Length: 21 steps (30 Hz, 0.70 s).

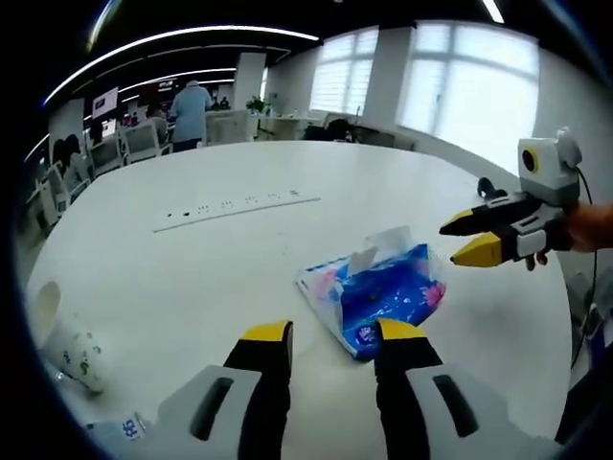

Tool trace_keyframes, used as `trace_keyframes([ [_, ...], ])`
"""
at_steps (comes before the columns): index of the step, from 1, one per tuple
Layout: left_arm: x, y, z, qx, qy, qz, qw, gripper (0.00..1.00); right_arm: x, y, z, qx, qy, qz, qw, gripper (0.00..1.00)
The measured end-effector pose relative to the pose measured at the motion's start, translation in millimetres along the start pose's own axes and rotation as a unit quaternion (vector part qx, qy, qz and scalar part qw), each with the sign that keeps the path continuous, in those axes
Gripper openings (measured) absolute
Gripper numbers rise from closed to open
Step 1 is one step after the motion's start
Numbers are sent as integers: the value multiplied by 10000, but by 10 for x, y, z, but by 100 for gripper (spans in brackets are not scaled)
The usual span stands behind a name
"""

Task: Arrange the tabletop items into an orderly group along one side of the table until the central work area is clear of visible clutter.

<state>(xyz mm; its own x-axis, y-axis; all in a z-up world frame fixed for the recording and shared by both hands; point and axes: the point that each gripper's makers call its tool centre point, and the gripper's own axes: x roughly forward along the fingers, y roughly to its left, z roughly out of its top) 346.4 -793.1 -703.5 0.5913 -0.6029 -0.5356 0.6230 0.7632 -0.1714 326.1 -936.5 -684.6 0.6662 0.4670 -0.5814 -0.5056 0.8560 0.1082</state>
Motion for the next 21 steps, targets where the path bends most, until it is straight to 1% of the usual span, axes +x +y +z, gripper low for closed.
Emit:
trace_keyframes([
  [2, -31, -17, 11, 15, -14, 9, 10000, 36, -25, 23, 21, -17, -31, -8, 10000, 39],
  [6, -84, -51, 21, -3, -13, 9, 10000, 42, -67, 62, 43, -33, -68, -24, 10000, 42],
  [10, -137, -90, 50, -13, -54, -12, 10000, 43, -116, 99, 58, -38, -104, -38, 9999, 45],
  [15, -183, -127, 78, -19, -77, -12, 10000, 49, -181, 145, 97, -42, -166, -50, 9998, 46],
  [19, -233, -145, 116, -10, -122, 6, 9999, 53, -216, 177, 117, -34, -205, -44, 9998, 50],
  [21, -259, -156, 128, -16, -135, 12, 9999, 57, -233, 194, 114, -21, -210, -40, 9998, 52],
])
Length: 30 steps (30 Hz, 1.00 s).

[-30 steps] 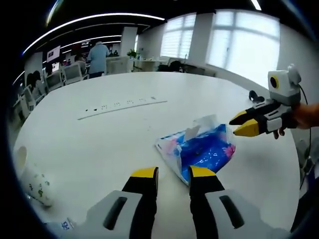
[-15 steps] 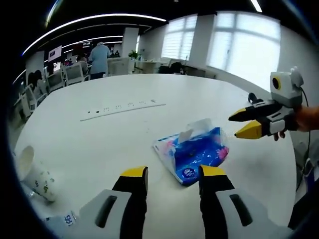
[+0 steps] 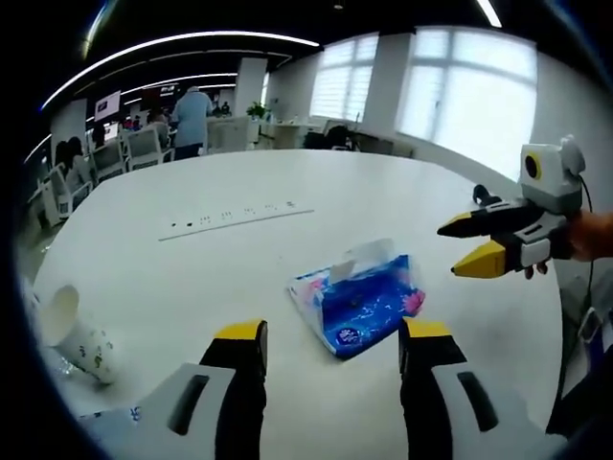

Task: Arrange the tabletop items into an orderly group along one side of the table until the central work area is clear of visible clutter.

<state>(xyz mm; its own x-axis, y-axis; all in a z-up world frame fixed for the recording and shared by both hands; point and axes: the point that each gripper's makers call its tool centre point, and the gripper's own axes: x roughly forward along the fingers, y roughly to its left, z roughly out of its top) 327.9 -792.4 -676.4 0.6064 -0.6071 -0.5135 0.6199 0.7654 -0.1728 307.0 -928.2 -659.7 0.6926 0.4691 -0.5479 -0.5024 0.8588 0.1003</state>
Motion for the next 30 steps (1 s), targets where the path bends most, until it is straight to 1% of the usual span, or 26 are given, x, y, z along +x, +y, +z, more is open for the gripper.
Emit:
trace_keyframes([
  [3, -38, -9, -2, 13, 12, 35, 10000, 65, -24, 28, -15, -23, 19, 8, 10000, 53],
  [6, -77, -26, -10, 21, 16, 52, 10000, 71, -51, 58, -37, 45, 45, 31, 10000, 59],
  [12, -138, -81, 10, -9, -24, 86, 10000, 88, -108, 66, -68, 37, 32, -63, 10000, 77],
  [14, -154, -97, 9, -15, -11, 91, 10000, 91, -117, 99, -66, 116, 9, 12, 9999, 83],
  [15, -171, -104, 9, -18, -5, 98, 10000, 92, -122, 132, -65, 151, 7, 80, 9999, 87],
  [19, -214, -95, 22, -32, -28, 129, 9999, 96, -149, 180, -58, 3, -7, 101, 9999, 98],
  [22, -256, -95, 41, -41, -31, 132, 9999, 97, -164, 199, -48, -17, -4, 131, 9999, 100],
  [30, -379, -77, 104, 26, -59, 192, 9998, 97, -207, 242, 2, -26, -75, 154, 9998, 100],
])
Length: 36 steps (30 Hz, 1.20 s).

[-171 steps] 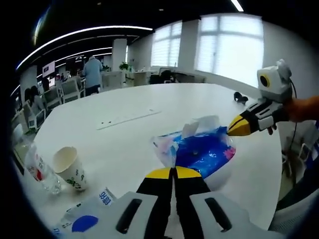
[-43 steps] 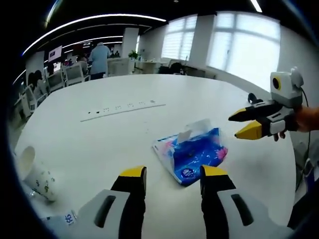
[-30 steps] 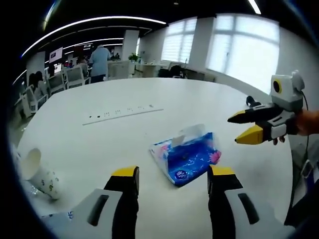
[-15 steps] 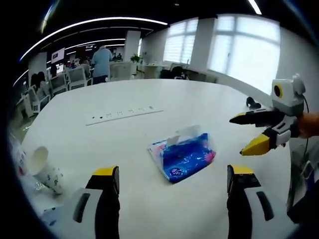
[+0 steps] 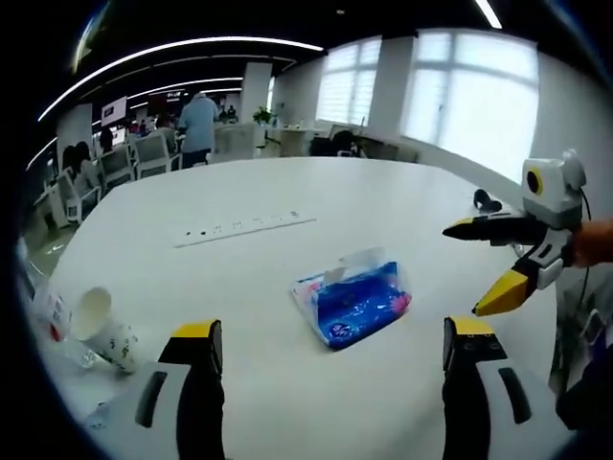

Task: Arrange the tabletop items into an orderly group along one side of the table until the central work area is clear of visible clutter.

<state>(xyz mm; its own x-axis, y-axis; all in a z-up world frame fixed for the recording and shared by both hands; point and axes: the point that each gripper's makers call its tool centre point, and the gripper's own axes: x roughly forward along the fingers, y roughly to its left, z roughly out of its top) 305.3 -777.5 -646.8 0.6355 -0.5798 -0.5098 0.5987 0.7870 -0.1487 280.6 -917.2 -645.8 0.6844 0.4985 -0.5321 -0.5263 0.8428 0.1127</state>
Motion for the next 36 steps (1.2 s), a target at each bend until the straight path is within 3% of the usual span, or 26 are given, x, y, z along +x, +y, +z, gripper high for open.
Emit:
trace_keyframes([
  [18, -264, 10, -42, 207, 111, 198, 9995, 97, -159, 145, 105, -164, -139, -5, 9998, 100],
  [36, -488, 105, -71, 421, 187, 89, 9989, 96, -224, 290, 169, -32, -203, -322, 9993, 99],
])
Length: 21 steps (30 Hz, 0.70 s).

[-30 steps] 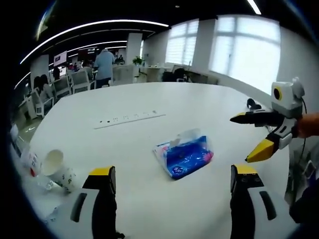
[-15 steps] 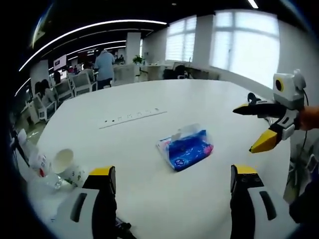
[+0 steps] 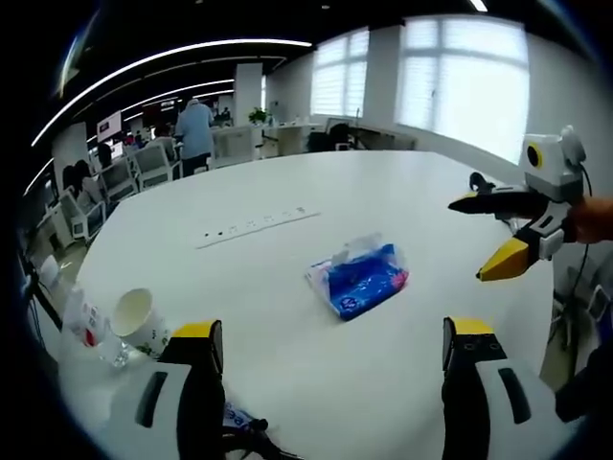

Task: Arrange the tabletop items into an orderly group along one side of the table until the central work area is clear of visible clutter.

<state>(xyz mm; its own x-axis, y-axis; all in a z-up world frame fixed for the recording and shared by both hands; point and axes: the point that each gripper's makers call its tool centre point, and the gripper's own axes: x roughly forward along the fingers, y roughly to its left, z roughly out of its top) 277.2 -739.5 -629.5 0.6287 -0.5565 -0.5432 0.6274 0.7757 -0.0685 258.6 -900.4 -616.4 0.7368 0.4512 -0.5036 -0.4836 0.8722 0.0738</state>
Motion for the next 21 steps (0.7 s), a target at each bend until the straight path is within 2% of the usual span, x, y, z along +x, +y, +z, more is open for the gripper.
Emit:
trace_keyframes([
  [11, -166, 120, -40, -19, -87, -45, 9999, 96, 14, 186, -2, 28, -31, -143, 9999, 95],
  [21, -333, 298, -175, 32, -54, 18, 10000, 95, 76, 419, 29, -7, -66, -131, 9999, 89],
])
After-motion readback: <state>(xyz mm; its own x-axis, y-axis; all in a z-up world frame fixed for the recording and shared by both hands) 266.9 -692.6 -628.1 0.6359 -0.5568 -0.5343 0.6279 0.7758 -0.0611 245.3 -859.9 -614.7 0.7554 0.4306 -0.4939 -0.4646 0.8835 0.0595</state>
